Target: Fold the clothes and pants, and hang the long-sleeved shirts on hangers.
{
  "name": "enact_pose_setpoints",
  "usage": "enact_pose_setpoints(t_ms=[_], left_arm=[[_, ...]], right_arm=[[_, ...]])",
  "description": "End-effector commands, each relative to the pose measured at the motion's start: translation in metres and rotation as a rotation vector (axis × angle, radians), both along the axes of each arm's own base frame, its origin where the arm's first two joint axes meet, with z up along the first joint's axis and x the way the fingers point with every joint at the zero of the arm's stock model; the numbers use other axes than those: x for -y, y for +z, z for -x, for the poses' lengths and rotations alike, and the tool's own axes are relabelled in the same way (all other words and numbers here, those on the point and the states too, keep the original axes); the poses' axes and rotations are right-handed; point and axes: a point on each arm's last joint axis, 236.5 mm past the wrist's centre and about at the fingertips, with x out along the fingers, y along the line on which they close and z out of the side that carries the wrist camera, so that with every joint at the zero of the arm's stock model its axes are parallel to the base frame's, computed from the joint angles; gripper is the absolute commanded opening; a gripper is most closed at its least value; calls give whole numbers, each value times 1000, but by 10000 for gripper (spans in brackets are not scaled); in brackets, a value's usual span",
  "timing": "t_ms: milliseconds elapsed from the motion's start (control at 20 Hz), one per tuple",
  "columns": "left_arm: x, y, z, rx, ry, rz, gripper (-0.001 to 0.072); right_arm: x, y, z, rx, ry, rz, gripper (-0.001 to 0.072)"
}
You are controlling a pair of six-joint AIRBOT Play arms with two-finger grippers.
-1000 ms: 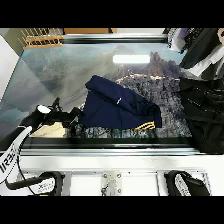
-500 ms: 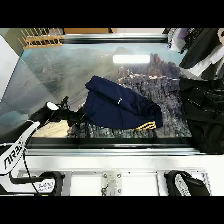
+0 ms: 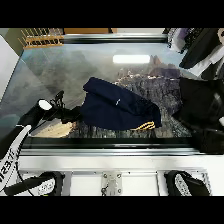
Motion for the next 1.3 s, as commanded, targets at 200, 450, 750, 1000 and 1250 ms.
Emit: enact_pose_setpoints(t_ms=[200, 450, 750, 1000, 1250], left_arm=[[7, 3, 7, 17, -66, -35, 7], [5, 2, 7, 17, -68, -42, 8], [5, 2, 7, 17, -68, -42, 8], [5, 2, 7, 18, -68, -43, 7], [-13, 69, -33, 185, -12, -31, 6]], right_arm=[[-24, -97, -2, -30, -127, -145, 627], [-47, -103, -43, 97, -65, -181, 626], [-63, -110, -60, 105, 35, -170, 537], [-64, -109, -61, 139, 125, -127, 28], [-75, -25, -89, 297, 302, -92, 26]])
